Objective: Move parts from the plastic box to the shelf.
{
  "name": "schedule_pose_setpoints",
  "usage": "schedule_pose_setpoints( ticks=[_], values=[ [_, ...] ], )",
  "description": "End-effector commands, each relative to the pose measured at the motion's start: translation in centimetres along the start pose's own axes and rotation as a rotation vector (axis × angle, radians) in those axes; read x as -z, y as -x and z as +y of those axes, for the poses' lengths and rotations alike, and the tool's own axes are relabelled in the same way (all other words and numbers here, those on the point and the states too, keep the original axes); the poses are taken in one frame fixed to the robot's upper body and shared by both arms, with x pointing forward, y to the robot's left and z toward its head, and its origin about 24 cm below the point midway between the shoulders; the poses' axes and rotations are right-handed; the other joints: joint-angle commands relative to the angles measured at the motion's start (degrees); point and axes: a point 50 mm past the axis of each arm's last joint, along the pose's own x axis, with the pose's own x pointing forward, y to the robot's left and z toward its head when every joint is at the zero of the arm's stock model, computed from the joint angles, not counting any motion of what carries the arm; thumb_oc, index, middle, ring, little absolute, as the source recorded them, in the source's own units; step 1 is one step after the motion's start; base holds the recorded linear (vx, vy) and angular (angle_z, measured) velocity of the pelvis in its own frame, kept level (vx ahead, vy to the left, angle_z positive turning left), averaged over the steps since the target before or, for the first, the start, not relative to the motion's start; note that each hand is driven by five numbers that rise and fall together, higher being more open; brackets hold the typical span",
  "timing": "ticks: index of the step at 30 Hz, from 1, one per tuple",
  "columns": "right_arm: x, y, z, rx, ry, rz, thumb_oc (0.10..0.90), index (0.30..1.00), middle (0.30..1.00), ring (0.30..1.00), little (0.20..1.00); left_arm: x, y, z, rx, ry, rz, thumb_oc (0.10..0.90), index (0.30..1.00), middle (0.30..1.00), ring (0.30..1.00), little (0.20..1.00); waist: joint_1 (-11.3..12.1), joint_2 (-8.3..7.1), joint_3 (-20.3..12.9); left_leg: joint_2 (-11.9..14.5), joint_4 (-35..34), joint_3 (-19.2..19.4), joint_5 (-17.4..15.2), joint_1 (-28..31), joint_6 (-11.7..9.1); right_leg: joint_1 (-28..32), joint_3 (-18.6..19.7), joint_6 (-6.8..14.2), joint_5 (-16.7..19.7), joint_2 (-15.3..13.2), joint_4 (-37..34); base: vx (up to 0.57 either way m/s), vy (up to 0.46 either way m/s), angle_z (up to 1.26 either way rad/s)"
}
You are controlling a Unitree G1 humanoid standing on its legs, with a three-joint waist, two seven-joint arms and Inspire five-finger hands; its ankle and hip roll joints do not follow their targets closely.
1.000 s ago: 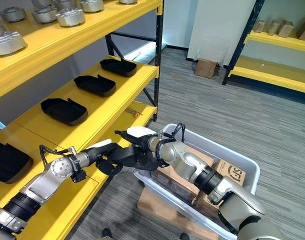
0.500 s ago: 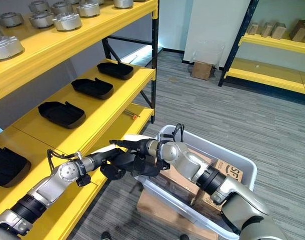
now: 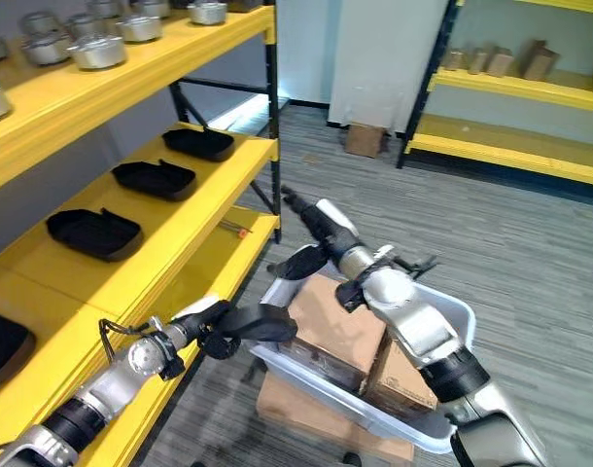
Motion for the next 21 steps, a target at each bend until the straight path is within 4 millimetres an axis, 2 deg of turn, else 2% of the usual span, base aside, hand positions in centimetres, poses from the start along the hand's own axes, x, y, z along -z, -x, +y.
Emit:
schedule_pose_setpoints(
  ticks=[1, 4, 6, 10, 12, 13, 16, 17, 18, 21],
  values=[
    [-7.1, 1.4, -0.3, -0.020, -0.025, -0.348, 0.900, 1.000, 1.000, 1.000, 1.000, -4.0, -0.4, 4.4, -0.228, -0.091, -0.161, 0.400, 0.300, 0.300, 0.300, 0.300, -0.39, -1.05, -1.54, 7.41, 4.35, 5.44, -2.90, 2.60, -0.66, -1.21, -2.45, 0.50, -2.61, -4.79, 5.22, -0.03, 0.015, -0.18],
    [-8.5, 3.2, -1.7, 0.139, -0.128, -0.515, 0.900, 1.000, 1.000, 1.000, 1.000, -3.8, 0.1, 4.3, -0.251, -0.094, -0.152, 0.400, 0.300, 0.300, 0.300, 0.300, -0.98, -0.85, -1.55, 7.54, 4.58, 5.94, -2.97, 2.56, -0.65, -1.27, -2.00, 0.35, -2.50, -4.73, 5.07, -0.01, 0.007, -0.08],
    [-9.0, 3.9, -2.0, 0.181, -0.215, -0.589, 0.900, 1.000, 1.000, 1.000, 1.000, -3.8, 0.3, 4.4, -0.262, -0.093, -0.153, 0.400, 0.300, 0.300, 0.300, 0.300, -1.03, -0.68, -1.55, 7.63, 4.77, 5.98, -3.02, 2.42, -0.70, -1.32, -1.95, 0.31, -2.54, -4.72, 5.10, 0.00, 0.000, 0.00],
    [-8.6, 4.9, -2.4, 0.255, -0.310, -0.652, 0.900, 1.000, 1.000, 1.000, 1.000, -4.4, 0.7, 4.8, -0.303, -0.102, -0.173, 0.400, 0.300, 0.300, 0.300, 0.300, -0.89, -0.20, -1.43, 7.67, 4.89, 6.00, -3.27, 2.23, -0.52, -1.26, -2.27, 0.19, -2.71, -4.85, 5.09, 0.00, 0.000, 0.00],
    [-7.5, 5.5, -2.7, 0.340, -0.348, -0.625, 0.900, 1.000, 1.000, 1.000, 1.000, -4.6, 1.2, 5.4, -0.354, -0.125, -0.193, 0.400, 0.300, 0.300, 0.300, 0.300, -0.65, 0.01, -1.39, 7.62, 4.85, 5.94, -3.37, 2.11, -0.48, -1.22, -2.67, 0.20, -2.74, -4.95, 5.06, 0.00, 0.000, 0.00],
    [-5.7, 5.7, -2.9, 0.393, -0.360, -0.533, 0.900, 1.000, 1.000, 1.000, 1.000, -4.8, 1.9, 6.2, -0.401, -0.135, -0.207, 0.400, 0.300, 0.300, 0.300, 0.300, -0.44, 0.13, -1.38, 7.55, 4.80, 5.80, -3.33, 2.01, -0.40, -1.10, -2.95, 0.11, -2.70, -5.01, 4.89, 0.00, 0.000, 0.00],
    [-4.1, 6.0, -3.0, 0.419, -0.358, -0.466, 0.900, 1.000, 1.000, 1.000, 1.000, -4.9, 2.8, 7.1, -0.466, -0.143, -0.224, 0.400, 0.300, 0.300, 0.300, 0.300, -0.19, 0.19, -1.39, 7.38, 4.64, 5.62, -3.32, 1.91, -0.27, -1.00, -3.15, 0.10, -2.62, -5.03, 4.60, 0.00, 0.000, 0.00],
    [-2.7, 6.3, -2.9, 0.429, -0.359, -0.404, 0.900, 1.000, 1.000, 1.000, 1.000, -4.8, 3.8, 8.0, -0.531, -0.150, -0.242, 0.400, 0.300, 0.300, 0.300, 0.300, 0.10, 0.25, -1.36, 7.36, 4.56, 5.39, -3.03, 1.82, -0.27, -0.92, -3.39, 0.06, -2.60, -5.02, 4.52, 0.00, 0.000, 0.00],
    [-2.2, 6.5, -2.9, 0.436, -0.362, -0.388, 0.900, 1.000, 1.000, 1.000, 1.000, -4.8, 4.3, 8.6, -0.568, -0.152, -0.250, 0.400, 0.300, 0.300, 0.300, 0.300, 0.31, 0.28, -1.31, 7.31, 4.49, 5.26, -2.93, 1.77, -0.25, -0.87, -3.47, 0.04, -2.60, -5.00, 4.41, 0.00, 0.000, 0.00],
    [0.3, 7.3, -2.2, 0.427, -0.380, -0.260, 0.900, 1.000, 1.000, 1.000, 1.000, -4.6, 7.7, 11.2, -0.744, -0.155, -0.337, 0.400, 0.300, 0.300, 0.300, 0.300, 1.01, 0.43, -1.27, 7.08, 4.24, 4.02, -2.06, 1.29, -0.32, -0.65, -4.07, -0.03, -2.86, -4.68, 4.19, 0.00, 0.000, 0.00]
  ],
)
